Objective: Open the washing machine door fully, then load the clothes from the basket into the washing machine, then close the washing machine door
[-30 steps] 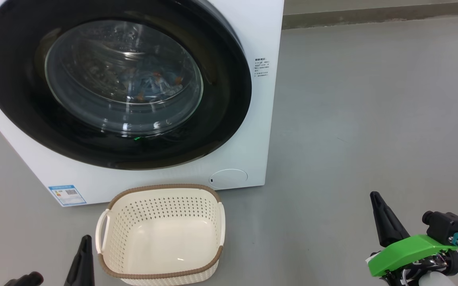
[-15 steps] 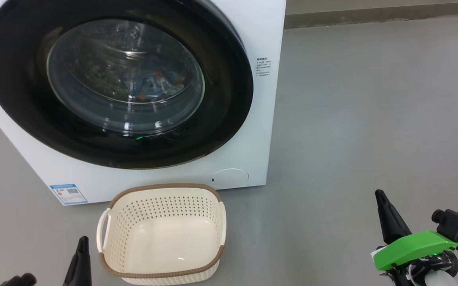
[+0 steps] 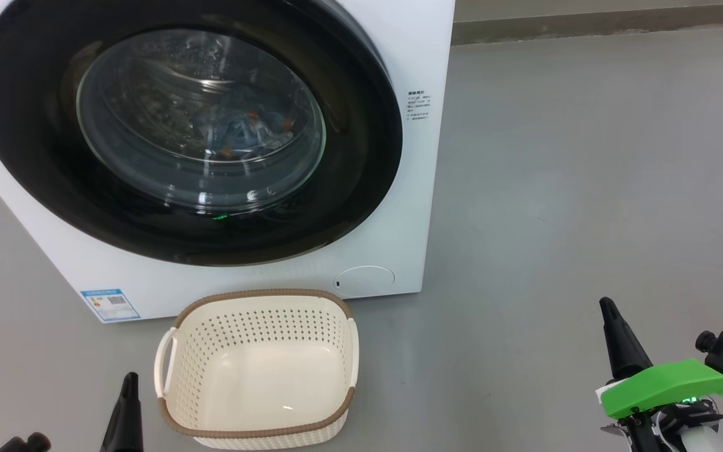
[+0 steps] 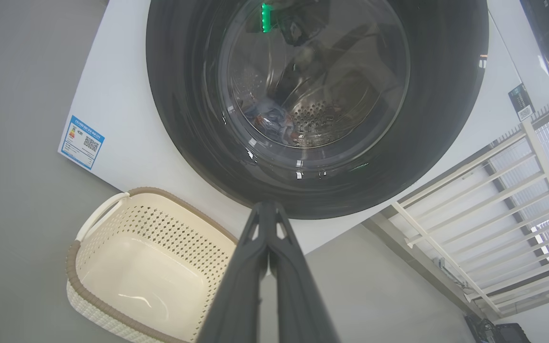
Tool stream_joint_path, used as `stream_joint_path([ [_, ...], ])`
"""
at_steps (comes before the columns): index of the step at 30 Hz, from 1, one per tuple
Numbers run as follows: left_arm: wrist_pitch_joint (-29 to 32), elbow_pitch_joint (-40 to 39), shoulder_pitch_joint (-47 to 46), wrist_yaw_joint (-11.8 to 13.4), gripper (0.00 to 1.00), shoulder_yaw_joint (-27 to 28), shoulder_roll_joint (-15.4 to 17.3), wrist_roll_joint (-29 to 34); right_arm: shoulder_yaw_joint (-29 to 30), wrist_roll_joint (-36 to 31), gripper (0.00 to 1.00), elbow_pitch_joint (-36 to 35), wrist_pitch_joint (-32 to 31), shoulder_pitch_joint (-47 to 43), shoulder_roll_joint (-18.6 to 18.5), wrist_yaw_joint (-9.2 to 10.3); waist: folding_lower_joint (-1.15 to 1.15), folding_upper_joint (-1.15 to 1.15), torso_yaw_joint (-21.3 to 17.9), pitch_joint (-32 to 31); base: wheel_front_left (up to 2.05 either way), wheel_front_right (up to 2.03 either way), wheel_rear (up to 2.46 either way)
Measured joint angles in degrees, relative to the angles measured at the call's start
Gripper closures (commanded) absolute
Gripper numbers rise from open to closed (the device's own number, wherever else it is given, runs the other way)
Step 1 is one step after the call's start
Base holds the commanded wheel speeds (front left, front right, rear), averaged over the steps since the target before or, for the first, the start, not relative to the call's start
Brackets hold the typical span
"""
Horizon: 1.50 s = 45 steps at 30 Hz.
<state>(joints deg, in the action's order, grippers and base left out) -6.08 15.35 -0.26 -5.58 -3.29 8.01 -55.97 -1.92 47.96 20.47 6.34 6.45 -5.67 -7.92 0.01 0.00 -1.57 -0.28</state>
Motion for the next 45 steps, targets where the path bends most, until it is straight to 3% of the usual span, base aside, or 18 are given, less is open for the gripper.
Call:
stream_joint_path([
  [45, 7.1, 0.1, -2.1, -1.0, 1.0, 4.6, -3.5, -20.8, 5.6, 24.8, 1.0, -2.5, -7.4, 0.0, 1.8, 0.43, 0.0, 0.0, 0.9, 0.2, 0.0, 0.0, 0.0],
])
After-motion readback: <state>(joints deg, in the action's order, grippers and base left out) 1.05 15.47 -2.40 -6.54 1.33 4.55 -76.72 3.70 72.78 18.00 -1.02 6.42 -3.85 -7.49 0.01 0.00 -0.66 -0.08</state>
